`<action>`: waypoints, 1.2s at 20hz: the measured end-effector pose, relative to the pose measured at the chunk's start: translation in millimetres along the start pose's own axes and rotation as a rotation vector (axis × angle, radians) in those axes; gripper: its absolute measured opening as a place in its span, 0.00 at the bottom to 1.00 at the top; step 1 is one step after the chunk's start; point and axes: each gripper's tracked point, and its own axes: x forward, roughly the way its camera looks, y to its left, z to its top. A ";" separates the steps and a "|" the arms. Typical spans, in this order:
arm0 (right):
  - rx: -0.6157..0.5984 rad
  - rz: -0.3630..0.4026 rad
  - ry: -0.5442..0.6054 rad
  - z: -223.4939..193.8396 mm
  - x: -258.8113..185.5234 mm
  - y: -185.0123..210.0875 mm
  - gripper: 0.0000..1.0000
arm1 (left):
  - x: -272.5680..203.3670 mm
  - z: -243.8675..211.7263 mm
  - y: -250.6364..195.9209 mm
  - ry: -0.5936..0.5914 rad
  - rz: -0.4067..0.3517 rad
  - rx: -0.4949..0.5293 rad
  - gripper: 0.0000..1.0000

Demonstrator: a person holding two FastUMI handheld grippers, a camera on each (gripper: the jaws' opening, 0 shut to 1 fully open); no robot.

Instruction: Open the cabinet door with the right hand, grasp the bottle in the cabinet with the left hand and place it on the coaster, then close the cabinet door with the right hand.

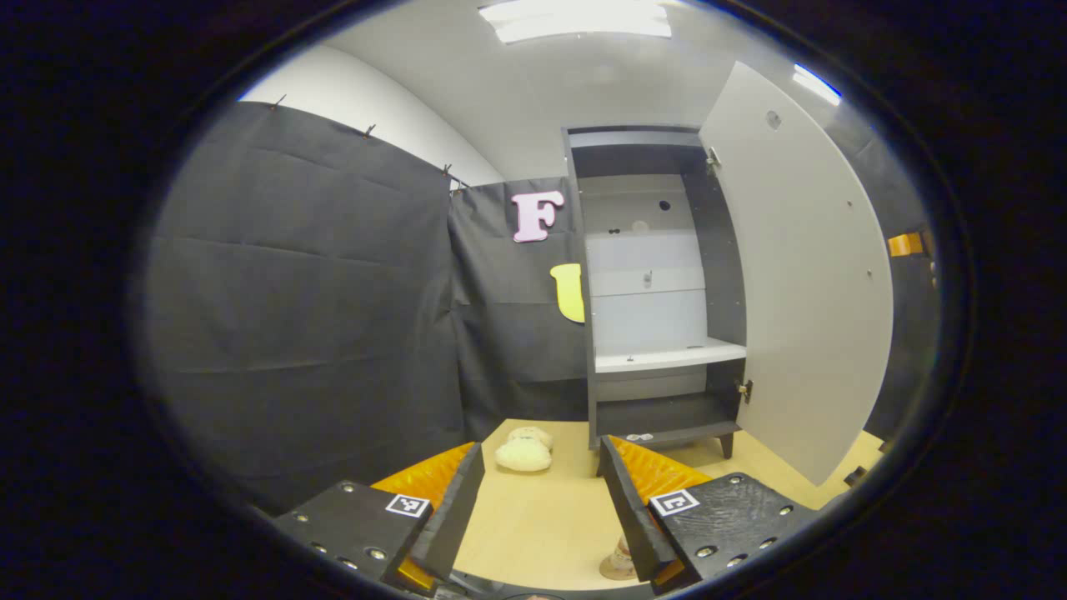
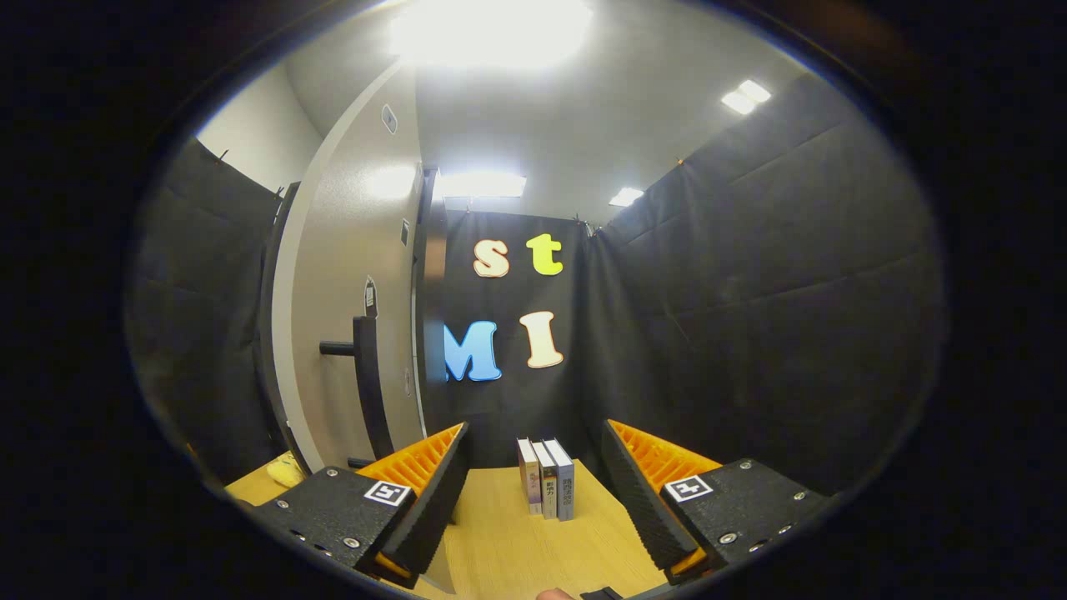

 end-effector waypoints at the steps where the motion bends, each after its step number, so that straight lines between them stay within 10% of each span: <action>1: 0.003 -0.009 0.003 0.3 1.5 4.9 0.94 | 4.4 0.8 6.7 -0.003 0.000 -0.011 0.86; 24: -0.001 -0.158 -0.007 -9.0 -12.1 59.2 0.92 | 73.4 -28.6 98.2 0.008 -0.033 -0.054 0.86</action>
